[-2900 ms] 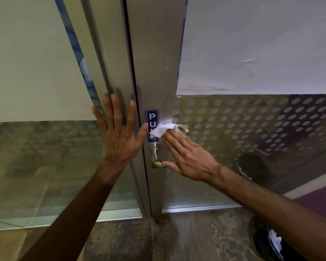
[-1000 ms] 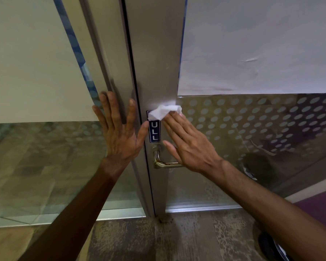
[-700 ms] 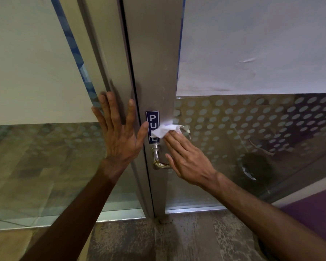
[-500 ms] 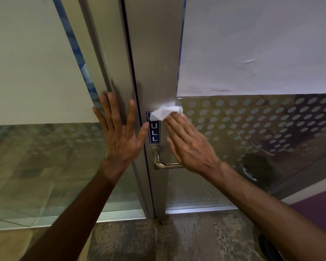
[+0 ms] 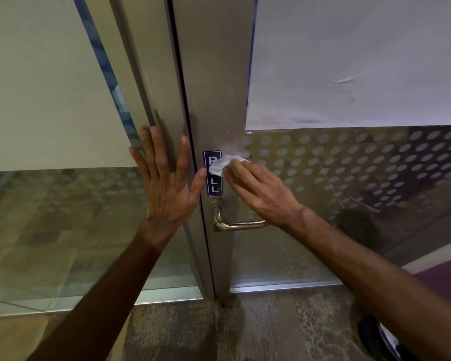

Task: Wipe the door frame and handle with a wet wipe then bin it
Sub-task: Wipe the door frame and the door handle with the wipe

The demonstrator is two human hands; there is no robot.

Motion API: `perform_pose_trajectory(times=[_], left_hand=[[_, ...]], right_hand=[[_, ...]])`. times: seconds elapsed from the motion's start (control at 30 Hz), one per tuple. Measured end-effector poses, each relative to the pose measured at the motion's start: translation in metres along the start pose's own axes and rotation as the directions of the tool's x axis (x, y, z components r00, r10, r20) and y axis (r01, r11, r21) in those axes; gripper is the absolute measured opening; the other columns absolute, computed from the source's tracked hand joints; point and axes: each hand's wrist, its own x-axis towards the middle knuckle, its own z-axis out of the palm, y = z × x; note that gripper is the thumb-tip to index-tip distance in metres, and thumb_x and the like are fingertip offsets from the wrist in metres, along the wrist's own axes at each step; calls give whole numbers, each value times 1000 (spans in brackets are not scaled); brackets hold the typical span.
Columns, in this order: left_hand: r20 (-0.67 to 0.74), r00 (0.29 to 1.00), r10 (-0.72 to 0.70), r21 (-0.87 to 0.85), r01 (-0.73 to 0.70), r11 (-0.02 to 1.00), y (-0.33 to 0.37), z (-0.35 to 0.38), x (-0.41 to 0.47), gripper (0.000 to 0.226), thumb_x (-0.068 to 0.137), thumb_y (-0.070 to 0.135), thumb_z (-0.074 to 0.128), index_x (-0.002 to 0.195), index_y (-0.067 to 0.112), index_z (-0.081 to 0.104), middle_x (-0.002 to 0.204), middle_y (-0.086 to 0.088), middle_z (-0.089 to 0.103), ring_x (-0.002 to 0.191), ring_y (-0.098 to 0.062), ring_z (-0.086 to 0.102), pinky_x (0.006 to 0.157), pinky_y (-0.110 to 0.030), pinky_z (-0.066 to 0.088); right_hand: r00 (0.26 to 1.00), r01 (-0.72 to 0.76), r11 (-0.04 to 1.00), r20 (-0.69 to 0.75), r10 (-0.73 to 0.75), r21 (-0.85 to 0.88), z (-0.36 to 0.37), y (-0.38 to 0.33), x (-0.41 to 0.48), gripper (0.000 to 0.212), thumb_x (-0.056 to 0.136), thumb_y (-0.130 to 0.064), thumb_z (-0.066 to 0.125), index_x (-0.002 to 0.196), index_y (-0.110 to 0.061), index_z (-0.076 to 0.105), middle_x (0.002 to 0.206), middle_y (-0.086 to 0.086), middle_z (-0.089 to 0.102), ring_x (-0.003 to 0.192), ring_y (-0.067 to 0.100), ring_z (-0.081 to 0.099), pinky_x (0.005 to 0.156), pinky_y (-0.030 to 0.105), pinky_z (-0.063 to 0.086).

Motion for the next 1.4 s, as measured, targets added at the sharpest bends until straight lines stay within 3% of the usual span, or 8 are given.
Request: perform_pose_trajectory(times=[0.17, 0.27, 0.37, 0.47, 0.67, 0.97, 1.13, 1.4], left_hand=[[25, 1000, -6, 9, 6, 1000, 1, -2, -1, 80, 109, 59, 37, 166, 36, -14, 172, 2, -35, 161, -25, -28, 130, -52, -18], [25, 1000, 1, 2, -1, 1000, 1, -1, -3, 80, 109, 58, 39, 167, 35, -12, 172, 1, -34, 162, -26, -26, 130, -53, -16], [16, 1000, 19, -6, -19, 1000, -2, 1, -8, 82, 109, 59, 40, 167, 35, -14, 173, 1, -32, 162, -25, -24, 130, -54, -17], [26, 999, 27, -7, -27, 1000, -5, 1, -17, 81, 109, 59, 38, 167, 35, -14, 174, 0, -31, 163, -26, -22, 130, -55, -16], [60, 998, 14, -1, -14, 1000, -7, -1, -38, 79, 111, 58, 37, 168, 32, -12, 175, -3, -29, 164, -28, -20, 131, -55, -13], [114, 993, -32, -40, 37, 999, 2, -11, -39, 76, 111, 60, 29, 165, 36, -18, 171, 3, -38, 161, -21, -29, 130, -53, -14], [131, 991, -28, -49, 34, 998, 4, -8, -39, 77, 111, 61, 30, 164, 37, -21, 169, 5, -41, 160, -19, -31, 130, -52, -15], [126, 992, -23, -42, 28, 999, 1, -2, -37, 79, 111, 60, 33, 165, 36, -19, 169, 4, -41, 159, -20, -32, 129, -52, -18]], right_hand=[[1000, -4, 999, -13, 4, 42, -6, 4, 6, 15, 98, 9, 60, 104, 8, 74, 108, 24, 73, 91, 34, 71, 76, 40, 59], [978, -207, 963, 22, 207, 170, -12, -9, 7, 17, 97, 7, 59, 107, 8, 73, 107, 21, 72, 90, 31, 68, 74, 38, 59], [821, -563, 718, 179, 542, 409, -21, -33, 2, 19, 90, 0, 71, 108, 2, 76, 104, 14, 72, 91, 25, 67, 74, 35, 62], [643, -758, 473, 390, 659, 449, -25, -58, -7, 18, 91, -4, 75, 108, -5, 77, 95, 8, 71, 81, 17, 65, 70, 37, 61], [538, -843, 423, 517, 666, 332, -8, -93, 0, 12, 96, -10, 71, 100, -8, 81, 80, 13, 64, 73, 30, 62, 65, 37, 49], [632, -733, 668, 497, 595, 133, 4, -107, 16, 24, 99, -33, 60, 95, -13, 73, 101, 7, 70, 99, 29, 59, 82, 40, 42], [676, -624, 776, 560, 480, 88, 5, -103, 12, 18, 88, -8, 68, 105, -10, 71, 106, 8, 66, 105, 30, 58, 83, 40, 47], [910, -262, 963, 348, 226, 59, 15, -113, -1, 18, 81, 4, 57, 86, -2, 72, 96, 17, 69, 85, 31, 66, 75, 37, 55]])
